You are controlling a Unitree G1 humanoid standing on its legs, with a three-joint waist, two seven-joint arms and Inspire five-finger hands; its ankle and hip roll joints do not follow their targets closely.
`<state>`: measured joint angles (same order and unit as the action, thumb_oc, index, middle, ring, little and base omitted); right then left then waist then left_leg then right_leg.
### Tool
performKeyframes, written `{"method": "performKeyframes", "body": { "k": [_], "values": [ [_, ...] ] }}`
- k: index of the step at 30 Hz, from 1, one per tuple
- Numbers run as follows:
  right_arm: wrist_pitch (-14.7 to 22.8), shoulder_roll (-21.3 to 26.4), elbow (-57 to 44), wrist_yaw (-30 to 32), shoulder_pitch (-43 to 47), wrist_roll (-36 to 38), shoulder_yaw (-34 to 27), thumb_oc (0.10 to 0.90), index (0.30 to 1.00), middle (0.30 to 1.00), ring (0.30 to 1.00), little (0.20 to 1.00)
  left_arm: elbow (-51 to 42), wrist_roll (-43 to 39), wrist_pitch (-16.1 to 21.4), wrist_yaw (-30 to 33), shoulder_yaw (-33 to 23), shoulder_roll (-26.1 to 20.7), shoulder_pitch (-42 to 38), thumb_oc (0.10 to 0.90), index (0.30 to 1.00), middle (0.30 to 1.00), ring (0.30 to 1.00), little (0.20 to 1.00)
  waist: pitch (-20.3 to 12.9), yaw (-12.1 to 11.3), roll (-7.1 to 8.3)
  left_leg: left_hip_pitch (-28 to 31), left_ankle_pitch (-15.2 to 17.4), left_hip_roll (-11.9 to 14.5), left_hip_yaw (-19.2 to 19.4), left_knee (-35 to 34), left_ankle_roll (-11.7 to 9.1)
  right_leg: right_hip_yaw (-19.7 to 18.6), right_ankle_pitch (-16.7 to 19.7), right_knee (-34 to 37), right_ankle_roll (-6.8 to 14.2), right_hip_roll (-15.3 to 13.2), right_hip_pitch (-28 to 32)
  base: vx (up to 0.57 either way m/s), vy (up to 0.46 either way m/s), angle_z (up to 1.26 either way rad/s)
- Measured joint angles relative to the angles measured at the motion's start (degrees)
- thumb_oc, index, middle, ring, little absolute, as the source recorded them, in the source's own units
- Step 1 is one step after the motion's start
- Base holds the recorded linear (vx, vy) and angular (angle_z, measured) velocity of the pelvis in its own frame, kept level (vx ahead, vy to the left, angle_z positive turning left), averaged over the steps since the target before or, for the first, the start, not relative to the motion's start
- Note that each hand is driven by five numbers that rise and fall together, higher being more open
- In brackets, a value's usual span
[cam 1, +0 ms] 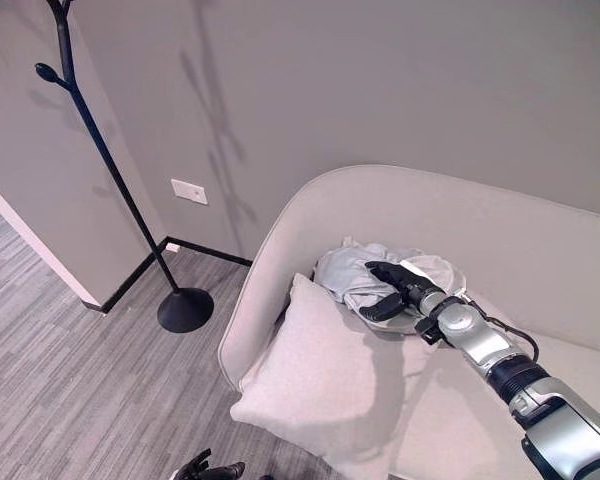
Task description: Hang the clothes on the sofa on the clothes rack.
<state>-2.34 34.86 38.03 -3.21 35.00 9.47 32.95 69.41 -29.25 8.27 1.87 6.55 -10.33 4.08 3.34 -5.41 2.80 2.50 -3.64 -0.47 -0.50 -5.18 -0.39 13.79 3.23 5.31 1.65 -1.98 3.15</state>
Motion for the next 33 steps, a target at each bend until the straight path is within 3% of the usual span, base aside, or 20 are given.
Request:
{"method": "performKeyframes", "body": {
  "k": [22,33],
  "values": [
    [0.00,-0.77,-0.05,3.42,-0.28,-3.03,-3.26,0.400,0.300,0.300,0.300,0.300,0.32,0.88,0.01,0.04,0.21,0.16,0.30,0.800,0.900,0.900,0.900,0.900,-0.22,-0.01,-0.56,0.12,0.00,-0.01,0.00,0.00,0.01,-0.03,0.04,0.00,-0.06,0.00,0.14,0.00,0.000,0.00],
    [0.11,0.78,-7.59,7.25,-0.48,6.75,-9.24,0.400,0.300,0.300,0.300,0.300,0.58,1.42,-0.08,0.15,1.00,0.38,0.20,0.800,0.900,0.900,0.900,0.900,-0.16,-0.03,-1.43,0.21,-0.02,-0.01,-0.07,0.00,0.02,0.01,0.04,0.00,-0.07,0.00,0.24,0.00,0.000,0.00]
  ]
}}
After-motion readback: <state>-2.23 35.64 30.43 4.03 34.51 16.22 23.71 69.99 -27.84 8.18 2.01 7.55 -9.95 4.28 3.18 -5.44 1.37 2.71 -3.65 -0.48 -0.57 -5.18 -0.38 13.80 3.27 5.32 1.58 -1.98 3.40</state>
